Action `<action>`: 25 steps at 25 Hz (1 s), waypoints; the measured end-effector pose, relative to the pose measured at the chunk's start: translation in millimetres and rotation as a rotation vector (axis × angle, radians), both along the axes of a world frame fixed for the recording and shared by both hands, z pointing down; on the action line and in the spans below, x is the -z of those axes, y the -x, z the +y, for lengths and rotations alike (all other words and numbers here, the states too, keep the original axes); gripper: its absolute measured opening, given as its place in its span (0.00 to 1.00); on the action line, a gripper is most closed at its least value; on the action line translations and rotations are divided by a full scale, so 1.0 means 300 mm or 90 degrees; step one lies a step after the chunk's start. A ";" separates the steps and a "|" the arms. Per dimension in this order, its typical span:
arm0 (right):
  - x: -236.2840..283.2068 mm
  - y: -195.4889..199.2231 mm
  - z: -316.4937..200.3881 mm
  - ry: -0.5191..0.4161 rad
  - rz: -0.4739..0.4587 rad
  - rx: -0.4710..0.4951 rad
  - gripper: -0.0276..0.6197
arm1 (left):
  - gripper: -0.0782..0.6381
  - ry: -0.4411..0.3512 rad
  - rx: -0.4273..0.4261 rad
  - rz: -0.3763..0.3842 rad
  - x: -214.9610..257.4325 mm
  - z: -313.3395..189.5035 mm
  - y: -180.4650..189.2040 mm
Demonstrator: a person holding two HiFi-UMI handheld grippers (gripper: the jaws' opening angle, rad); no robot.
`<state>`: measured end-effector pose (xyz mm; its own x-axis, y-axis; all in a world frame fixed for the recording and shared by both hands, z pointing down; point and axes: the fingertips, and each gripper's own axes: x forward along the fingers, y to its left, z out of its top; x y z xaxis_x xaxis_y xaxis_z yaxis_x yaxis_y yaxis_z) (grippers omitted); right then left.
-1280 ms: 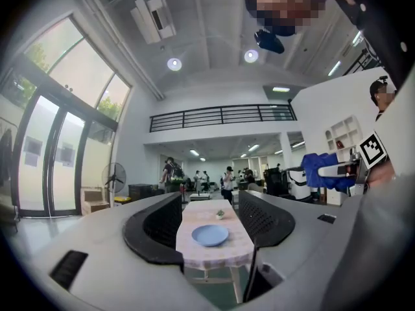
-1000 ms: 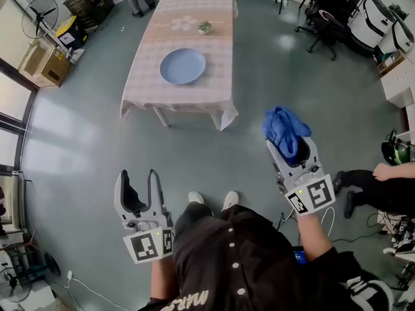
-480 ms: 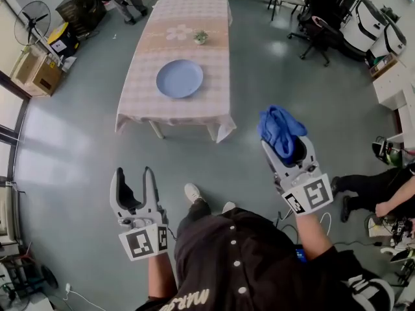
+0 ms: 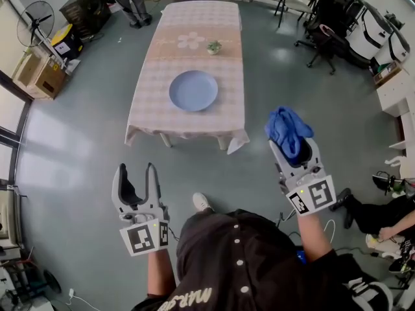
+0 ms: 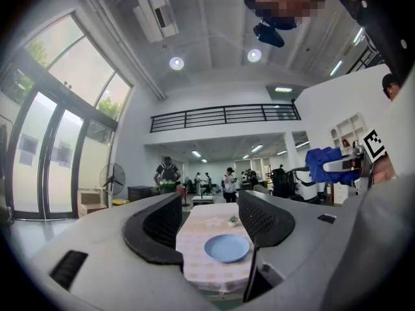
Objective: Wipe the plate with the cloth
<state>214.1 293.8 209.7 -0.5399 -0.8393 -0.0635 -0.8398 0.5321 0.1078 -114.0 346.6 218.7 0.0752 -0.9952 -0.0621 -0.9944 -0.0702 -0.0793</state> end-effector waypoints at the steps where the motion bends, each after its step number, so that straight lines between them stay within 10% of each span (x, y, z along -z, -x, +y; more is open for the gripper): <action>1: -0.005 0.014 -0.017 0.003 0.000 -0.001 0.41 | 0.48 0.002 -0.002 -0.002 -0.004 -0.021 0.012; 25: -0.073 0.278 -0.222 0.023 0.006 -0.065 0.41 | 0.48 0.062 -0.120 0.000 -0.108 -0.318 0.228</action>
